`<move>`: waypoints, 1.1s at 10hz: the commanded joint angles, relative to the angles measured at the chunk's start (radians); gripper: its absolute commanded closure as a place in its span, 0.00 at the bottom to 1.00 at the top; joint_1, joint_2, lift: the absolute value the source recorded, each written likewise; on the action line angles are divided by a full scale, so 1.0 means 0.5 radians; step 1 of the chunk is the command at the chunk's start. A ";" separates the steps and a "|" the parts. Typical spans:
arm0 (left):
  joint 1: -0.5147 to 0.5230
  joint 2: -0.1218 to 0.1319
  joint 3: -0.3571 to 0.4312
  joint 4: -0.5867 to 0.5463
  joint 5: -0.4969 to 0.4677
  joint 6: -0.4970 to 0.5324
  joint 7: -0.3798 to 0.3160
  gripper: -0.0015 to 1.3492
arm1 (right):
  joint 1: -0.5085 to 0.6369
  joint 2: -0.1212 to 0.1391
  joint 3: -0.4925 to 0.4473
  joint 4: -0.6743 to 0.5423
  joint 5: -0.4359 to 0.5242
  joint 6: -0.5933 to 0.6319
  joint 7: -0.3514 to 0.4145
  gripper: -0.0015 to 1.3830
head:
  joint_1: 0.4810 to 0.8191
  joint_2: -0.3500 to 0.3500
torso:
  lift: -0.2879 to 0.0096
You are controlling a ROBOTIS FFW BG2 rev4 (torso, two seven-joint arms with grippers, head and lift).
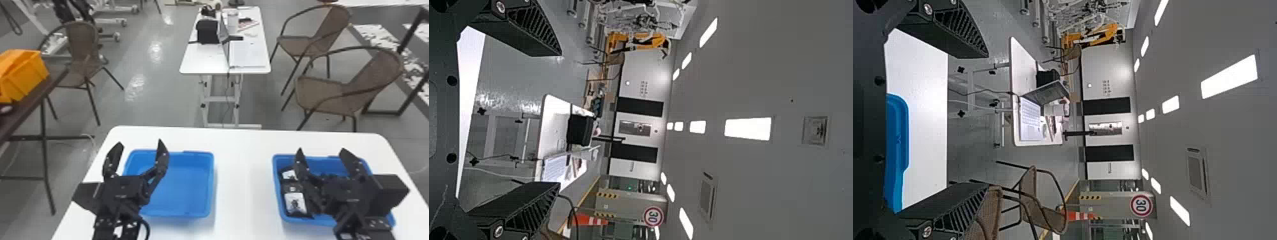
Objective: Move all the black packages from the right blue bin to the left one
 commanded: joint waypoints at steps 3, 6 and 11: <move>-0.022 0.016 -0.003 -0.012 0.044 0.176 -0.006 0.07 | -0.025 -0.002 -0.009 -0.001 -0.015 0.089 -0.001 0.07 | 0.63 0.57 | 0.97; -0.031 0.006 0.018 -0.012 0.044 0.114 -0.006 0.07 | -0.037 -0.009 -0.012 -0.010 -0.015 0.131 -0.001 0.07 | 0.63 0.57 | 0.97; -0.031 -0.006 0.024 -0.012 0.038 0.105 -0.006 0.07 | -0.037 -0.015 -0.052 0.008 -0.015 0.251 -0.001 0.08 | 0.63 0.58 | 0.97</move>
